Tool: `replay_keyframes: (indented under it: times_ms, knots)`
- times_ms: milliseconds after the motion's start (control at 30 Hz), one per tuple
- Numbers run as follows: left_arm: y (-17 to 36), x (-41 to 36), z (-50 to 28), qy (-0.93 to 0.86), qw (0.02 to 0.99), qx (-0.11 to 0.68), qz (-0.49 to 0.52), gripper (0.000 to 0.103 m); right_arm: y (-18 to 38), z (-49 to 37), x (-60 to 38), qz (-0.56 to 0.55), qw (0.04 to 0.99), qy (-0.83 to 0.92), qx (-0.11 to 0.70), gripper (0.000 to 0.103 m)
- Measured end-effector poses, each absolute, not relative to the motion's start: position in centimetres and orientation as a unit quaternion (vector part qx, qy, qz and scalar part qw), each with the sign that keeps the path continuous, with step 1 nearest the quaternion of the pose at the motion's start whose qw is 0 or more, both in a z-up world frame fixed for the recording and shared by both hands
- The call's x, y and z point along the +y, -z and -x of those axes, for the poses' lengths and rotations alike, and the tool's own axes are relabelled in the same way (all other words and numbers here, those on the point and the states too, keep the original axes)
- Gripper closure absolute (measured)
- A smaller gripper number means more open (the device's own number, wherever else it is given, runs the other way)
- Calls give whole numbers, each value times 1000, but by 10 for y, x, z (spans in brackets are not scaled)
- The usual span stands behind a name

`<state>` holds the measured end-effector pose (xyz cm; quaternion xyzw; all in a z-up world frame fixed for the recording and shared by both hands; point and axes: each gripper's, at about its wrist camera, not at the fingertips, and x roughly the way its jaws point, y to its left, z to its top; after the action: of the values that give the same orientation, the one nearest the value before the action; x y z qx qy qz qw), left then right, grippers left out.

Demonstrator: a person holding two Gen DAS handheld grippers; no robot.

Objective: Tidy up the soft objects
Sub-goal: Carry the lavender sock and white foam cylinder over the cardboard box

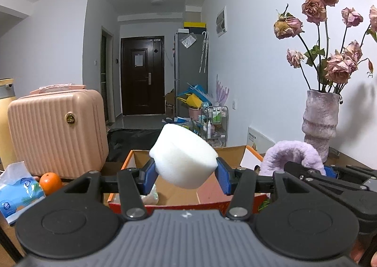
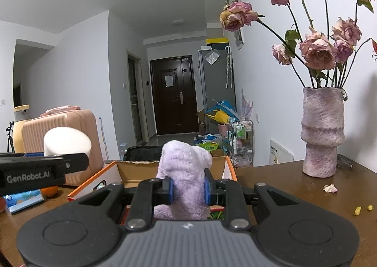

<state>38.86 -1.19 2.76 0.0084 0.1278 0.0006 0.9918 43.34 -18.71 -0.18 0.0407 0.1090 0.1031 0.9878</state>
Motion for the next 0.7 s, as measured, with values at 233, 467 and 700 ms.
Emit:
replay_keyframes:
  times_ms: [233,467,700]
  knots:
    - [-27,-12,-404,0,992,128,-5,50,2,-452,-182,-37,988,-105,109,81]
    - [-26,-10,-417,-4,992,130,-3,50,2,-461,-180,-37,988,-106,107,81]
    - [-26,-7,-433,-10,991,133,5,50,1,-476,-178,-38,988,-105,107,81]
